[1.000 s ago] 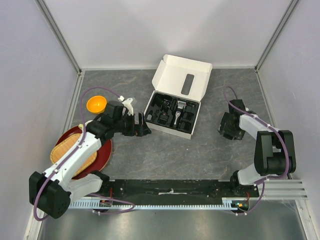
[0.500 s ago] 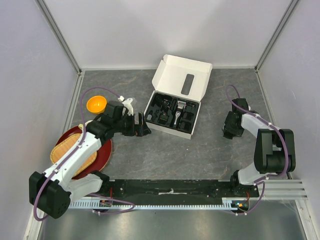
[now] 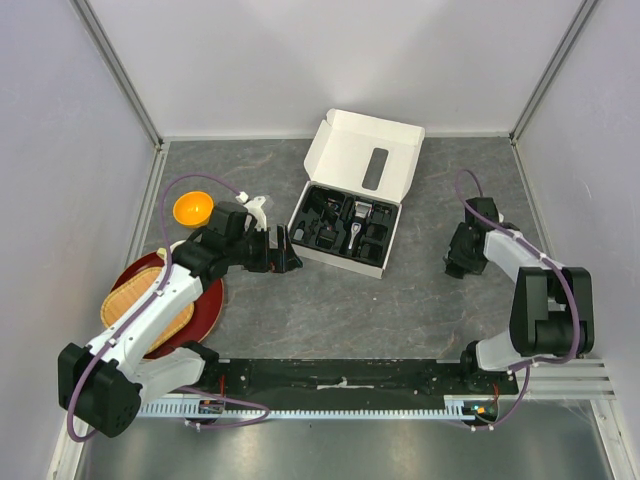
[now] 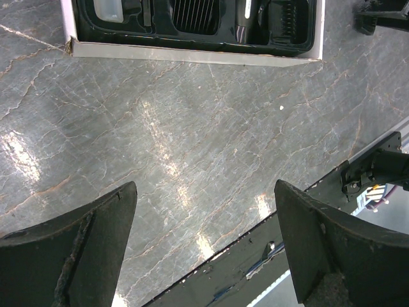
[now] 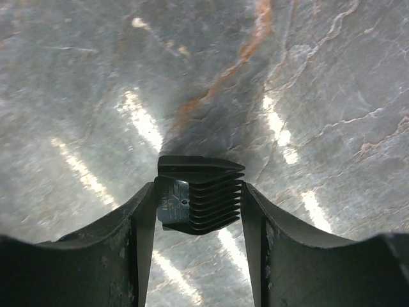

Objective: Sort the hair-cutting tools

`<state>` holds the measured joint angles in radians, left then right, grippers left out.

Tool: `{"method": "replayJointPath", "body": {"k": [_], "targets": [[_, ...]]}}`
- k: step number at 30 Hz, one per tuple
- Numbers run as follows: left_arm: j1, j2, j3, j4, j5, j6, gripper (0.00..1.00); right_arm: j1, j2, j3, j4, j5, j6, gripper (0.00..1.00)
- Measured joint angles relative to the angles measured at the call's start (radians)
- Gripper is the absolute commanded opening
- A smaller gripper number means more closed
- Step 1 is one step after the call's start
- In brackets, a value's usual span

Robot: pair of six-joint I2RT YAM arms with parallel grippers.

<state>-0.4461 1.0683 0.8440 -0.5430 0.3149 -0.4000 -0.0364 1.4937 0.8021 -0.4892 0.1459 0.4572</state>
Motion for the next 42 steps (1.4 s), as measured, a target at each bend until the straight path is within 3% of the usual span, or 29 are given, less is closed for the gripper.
{"method": "replayJointPath", "body": {"k": [15, 26, 34, 42], "targets": [[0.000, -0.004, 0.000, -0.001, -0.023, 0.000, 0.94, 0.235, -0.050, 0.251, -0.027, -0.101, 0.185, 0.52], [0.000, -0.003, 0.000, -0.001, -0.024, 0.000, 0.94, 0.463, 0.227, 0.429, 0.156, -0.096, 0.291, 0.51], [0.000, -0.003, 0.000, -0.001, -0.024, 0.000, 0.94, 0.484, 0.352, 0.546, 0.180, -0.027, 0.304, 0.51], [0.000, -0.003, 0.000, -0.002, -0.025, 0.000, 0.94, 0.483, 0.373, 0.583, 0.154, 0.040, 0.294, 0.51]]}}
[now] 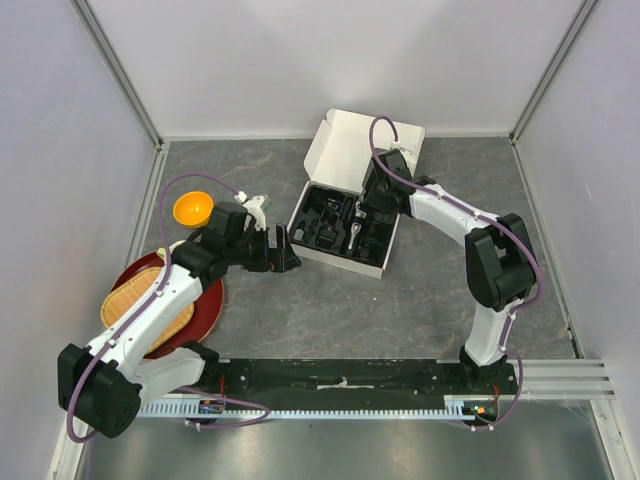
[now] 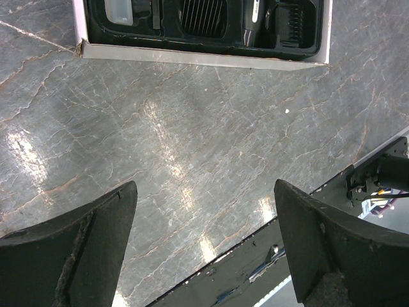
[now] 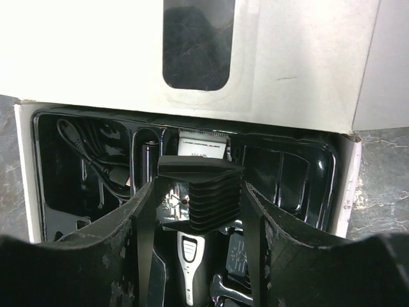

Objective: Sort the hair-cutting tools

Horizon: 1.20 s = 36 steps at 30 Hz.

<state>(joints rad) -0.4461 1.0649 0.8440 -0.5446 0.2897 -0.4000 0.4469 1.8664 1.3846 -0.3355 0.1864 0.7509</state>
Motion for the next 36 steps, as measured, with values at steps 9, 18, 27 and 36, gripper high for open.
{"method": "replayJointPath", "body": {"k": [9, 18, 27, 36], "targets": [[0.000, 0.000, 0.000, 0.000, -0.001, 0.000, 0.94, 0.000, 0.016, 0.009, -0.056, 0.039, -0.002, 0.51], [0.000, 0.000, 0.000, 0.000, -0.001, 0.000, 0.94, -0.011, 0.016, 0.006, -0.070, 0.064, -0.015, 0.52], [0.000, 0.000, 0.000, -0.001, -0.001, 0.000, 0.94, -0.023, 0.024, -0.017, -0.073, 0.081, -0.018, 0.52], [0.000, 0.000, 0.000, -0.001, -0.001, 0.000, 0.94, -0.024, 0.041, -0.013, -0.070, 0.085, -0.002, 0.58]]}}
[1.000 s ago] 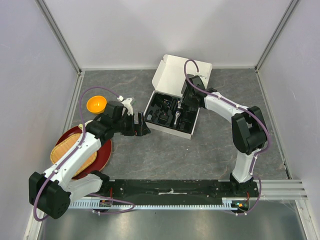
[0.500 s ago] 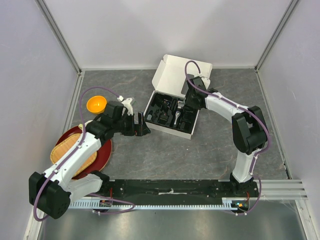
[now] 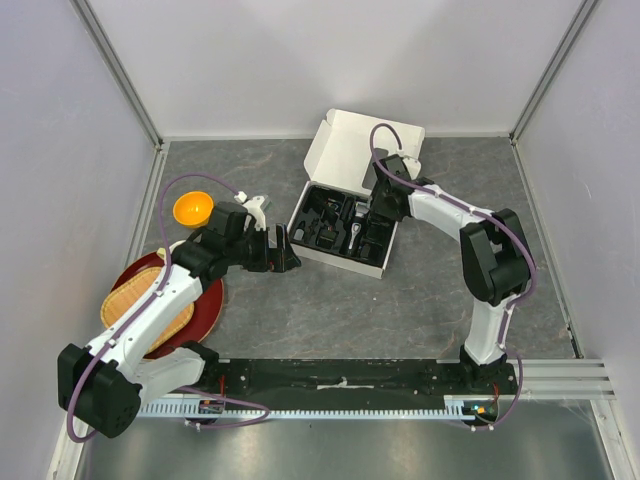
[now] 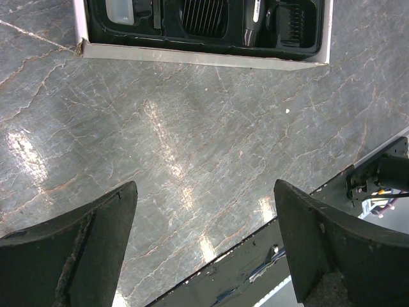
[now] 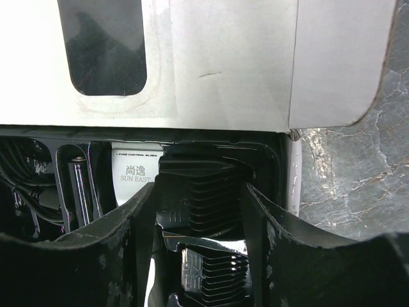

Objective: Sort the hair-cutting tools

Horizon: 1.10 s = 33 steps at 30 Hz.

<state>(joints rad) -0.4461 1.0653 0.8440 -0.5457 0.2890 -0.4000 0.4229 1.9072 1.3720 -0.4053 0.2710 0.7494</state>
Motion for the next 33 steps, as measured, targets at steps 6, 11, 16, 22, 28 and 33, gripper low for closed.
{"method": "replayJointPath", "body": {"k": [6, 11, 16, 22, 28, 33], "targets": [[0.000, 0.000, 0.000, -0.001, 0.000, 0.000, 0.94, 0.004, 0.024, 0.032, -0.033, 0.011, 0.019, 0.61], [0.000, 0.002, 0.000, -0.002, 0.000, 0.000, 0.94, 0.015, 0.033, 0.043, -0.048, 0.048, 0.039, 0.60], [0.000, 0.002, 0.000, -0.002, 0.000, 0.000, 0.93, 0.025, 0.034, 0.043, -0.054, 0.088, 0.091, 0.57], [0.000, 0.002, 0.000, -0.003, 0.000, 0.000, 0.93, 0.038, 0.033, 0.029, -0.046, 0.132, 0.169, 0.63], [0.000, 0.002, 0.000, -0.002, 0.000, 0.000, 0.93, 0.047, 0.035, 0.021, -0.053, 0.166, 0.192, 0.72], [0.000, 0.002, 0.000, -0.003, 0.000, 0.000, 0.93, 0.048, 0.032, 0.020, -0.068, 0.198, 0.186, 0.80]]}}
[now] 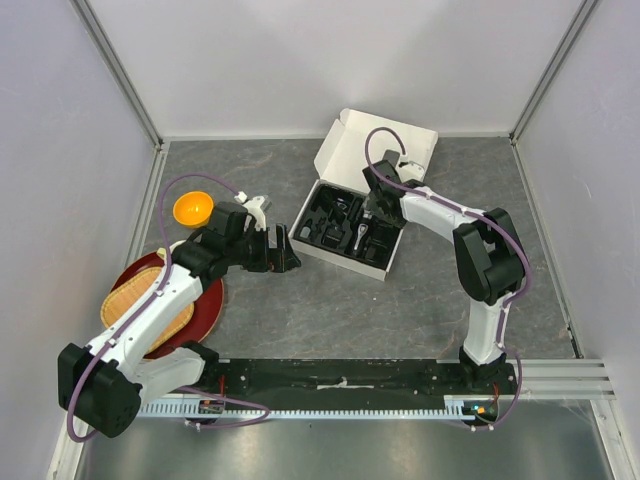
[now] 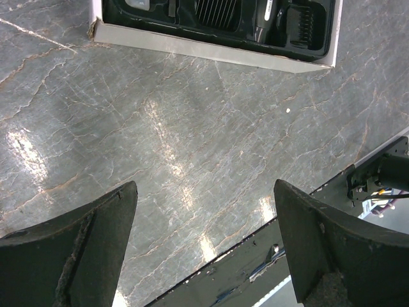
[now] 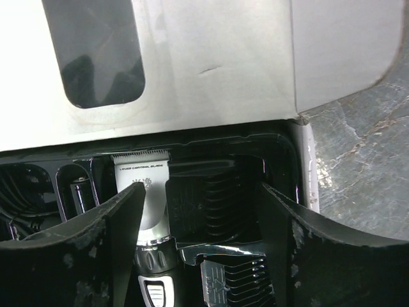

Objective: Sort the hair-cutting tools

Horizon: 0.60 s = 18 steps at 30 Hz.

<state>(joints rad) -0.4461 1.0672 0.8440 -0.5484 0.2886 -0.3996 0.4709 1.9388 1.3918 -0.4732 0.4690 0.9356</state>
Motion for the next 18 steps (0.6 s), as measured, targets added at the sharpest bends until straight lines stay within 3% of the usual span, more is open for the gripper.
{"method": "replayJointPath", "body": {"k": [3, 10, 18], "targets": [[0.000, 0.000, 0.000, 0.000, 0.000, 0.000, 0.93, 0.000, -0.004, 0.000, -0.013, 0.006, -0.020, 0.97], [0.000, 0.000, 0.000, -0.001, 0.000, 0.000, 0.93, 0.003, -0.008, 0.049, -0.085, 0.027, -0.107, 0.98], [0.000, 0.000, 0.000, -0.001, 0.000, 0.000, 0.93, 0.016, -0.041, 0.057, -0.122, 0.051, -0.140, 0.77]]}}
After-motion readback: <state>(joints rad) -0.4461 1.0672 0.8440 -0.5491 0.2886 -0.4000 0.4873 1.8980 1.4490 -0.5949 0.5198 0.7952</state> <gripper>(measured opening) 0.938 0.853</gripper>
